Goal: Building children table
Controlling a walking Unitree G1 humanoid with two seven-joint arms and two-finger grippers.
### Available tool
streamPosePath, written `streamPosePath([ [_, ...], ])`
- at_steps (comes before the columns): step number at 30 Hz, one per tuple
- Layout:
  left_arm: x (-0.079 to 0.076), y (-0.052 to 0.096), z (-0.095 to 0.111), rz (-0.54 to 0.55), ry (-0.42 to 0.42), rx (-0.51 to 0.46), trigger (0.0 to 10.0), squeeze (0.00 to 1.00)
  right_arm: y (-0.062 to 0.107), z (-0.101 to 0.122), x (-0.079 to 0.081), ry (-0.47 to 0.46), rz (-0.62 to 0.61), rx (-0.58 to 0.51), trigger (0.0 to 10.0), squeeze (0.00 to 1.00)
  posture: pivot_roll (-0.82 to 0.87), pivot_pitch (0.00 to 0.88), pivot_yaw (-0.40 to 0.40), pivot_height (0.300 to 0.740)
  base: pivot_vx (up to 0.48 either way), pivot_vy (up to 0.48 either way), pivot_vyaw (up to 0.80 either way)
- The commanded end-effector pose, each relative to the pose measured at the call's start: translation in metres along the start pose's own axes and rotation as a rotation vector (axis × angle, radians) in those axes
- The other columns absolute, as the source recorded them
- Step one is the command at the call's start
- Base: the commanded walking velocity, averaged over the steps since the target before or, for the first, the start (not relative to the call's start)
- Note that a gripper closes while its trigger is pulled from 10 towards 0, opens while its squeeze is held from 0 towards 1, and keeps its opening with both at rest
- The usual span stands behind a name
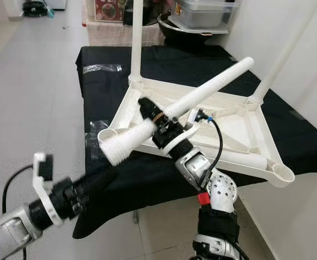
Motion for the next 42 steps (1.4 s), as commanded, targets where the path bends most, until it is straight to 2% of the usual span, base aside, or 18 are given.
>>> streamPosePath([
  [1,0.002,0.001,-0.002,0.015,-0.007,0.005,10.0,0.00,0.002,0.008,-0.004,0.023,-0.018,-0.039,0.0,0.00,0.06,0.055,-0.103,0.740,0.000,0.000,0.00],
  [2,0.003,0.001,-0.003,0.036,-0.013,-0.003,10.0,0.00,0.001,0.016,-0.006,0.082,-0.044,-0.064,0.0,0.00,0.06,0.051,-0.101,0.740,0.000,0.000,0.00],
  [3,0.003,0.001,-0.003,0.036,-0.013,-0.003,10.0,0.00,0.001,0.016,-0.006,0.082,-0.044,-0.064,0.0,0.00,0.06,0.051,-0.101,0.740,0.000,0.000,0.00],
  [5,0.004,-0.002,-0.004,0.106,-0.064,-0.045,10.0,0.00,-0.001,0.026,-0.007,0.304,-0.130,-0.083,0.0,0.00,0.06,0.050,-0.103,0.740,0.000,0.000,0.00],
  [6,0.004,-0.002,-0.004,0.106,-0.064,-0.045,10.0,0.00,-0.001,0.026,-0.007,0.304,-0.130,-0.083,0.0,0.00,0.06,0.050,-0.103,0.740,0.000,0.000,0.00],
  [7,0.006,-0.004,-0.003,0.164,-0.128,-0.065,10.0,0.00,-0.005,0.030,-0.004,0.511,-0.197,-0.076,6.9,0.00,0.06,0.050,-0.103,0.740,0.000,0.000,0.00],
  [8,0.006,-0.004,-0.003,0.164,-0.128,-0.065,10.0,0.00,-0.005,0.030,-0.004,0.511,-0.197,-0.076,6.9,0.00,0.06,0.050,-0.103,0.740,0.000,0.000,0.00],
  [9,0.008,-0.006,0.000,0.218,-0.182,-0.095,10.0,0.00,-0.010,0.032,-0.001,0.699,-0.253,-0.068,10.0,0.00,0.06,0.046,-0.100,0.740,0.000,0.000,0.00],
  [10,0.008,-0.006,0.000,0.218,-0.182,-0.095,10.0,0.00,-0.010,0.032,-0.001,0.699,-0.253,-0.068,10.0,0.00,0.06,0.046,-0.100,0.740,0.000,0.000,0.00],
  [11,0.012,-0.008,0.002,0.282,-0.247,-0.113,10.0,0.00,-0.013,0.030,0.005,0.841,-0.281,-0.063,10.0,0.00,0.06,0.044,-0.097,0.740,0.000,0.000,0.00],
  [13,0.012,-0.008,0.002,0.282,-0.247,-0.113,10.0,0.00,-0.013,0.030,0.005,0.841,-0.281,-0.063,10.0,0.00,0.06,0.044,-0.097,0.740,0.000,0.000,0.00],
  [14,0.013,-0.010,0.002,0.327,-0.305,-0.131,10.0,0.00,-0.016,0.025,0.010,0.993,-0.280,-0.048,10.0,0.00,0.06,0.041,-0.099,0.740,0.000,0.000,0.00],
  [16,0.016,-0.011,0.001,0.392,-0.359,-0.156,10.0,0.00,-0.015,0.013,0.016,1.152,-0.253,-0.029,10.0,0.00,0.06,0.031,-0.099,0.740,0.000,0.000,0.00],
  [19,0.016,-0.011,0.000,0.410,-0.372,-0.165,10.0,0.00,-0.014,0.010,0.018,1.191,-0.242,-0.028,10.0,0.00,0.06,0.031,-0.099,0.740,0.000,0.000,0.00],
  [22,0.020,-0.011,-0.003,0.464,-0.405,-0.176,10.0,0.00,-0.010,0.000,0.017,1.276,-0.230,-0.029,10.0,0.00,0.06,0.014,-0.105,0.740,0.000,0.000,0.00],
  [25,0.021,-0.011,-0.004,0.485,-0.418,-0.177,10.0,0.00,-0.008,-0.003,0.016,1.305,-0.228,-0.026,10.0,0.00,0.06,0.008,-0.107,0.740,0.000,0.000,0.00],
  [33,0.025,-0.013,-0.011,0.538,-0.455,-0.194,10.0,0.00,0.000,-0.010,0.003,1.363,-0.276,-0.031,10.0,0.00,0.06,0.000,-0.114,0.740,0.000,0.000,0.80],
  [42,0.027,-0.011,-0.019,0.560,-0.469,-0.200,10.0,0.00,0.001,-0.017,0.001,1.341,-0.257,-0.030,10.0,0.00,0.06,0.000,-0.117,0.740,0.209,0.000,0.09],
])
Point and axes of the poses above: a point about 5 cm out from each wrist's last joint towards the gripper, its own y axis pointing back from the gripper into the wrist, its own z axis along the axis of the wrist's last joint, x = y × z, the point moved 2 cm from there along -y, pointing out of the wrist towards the gripper, and after that the axes turned 5 degrees about y, right-handed, at the moved point
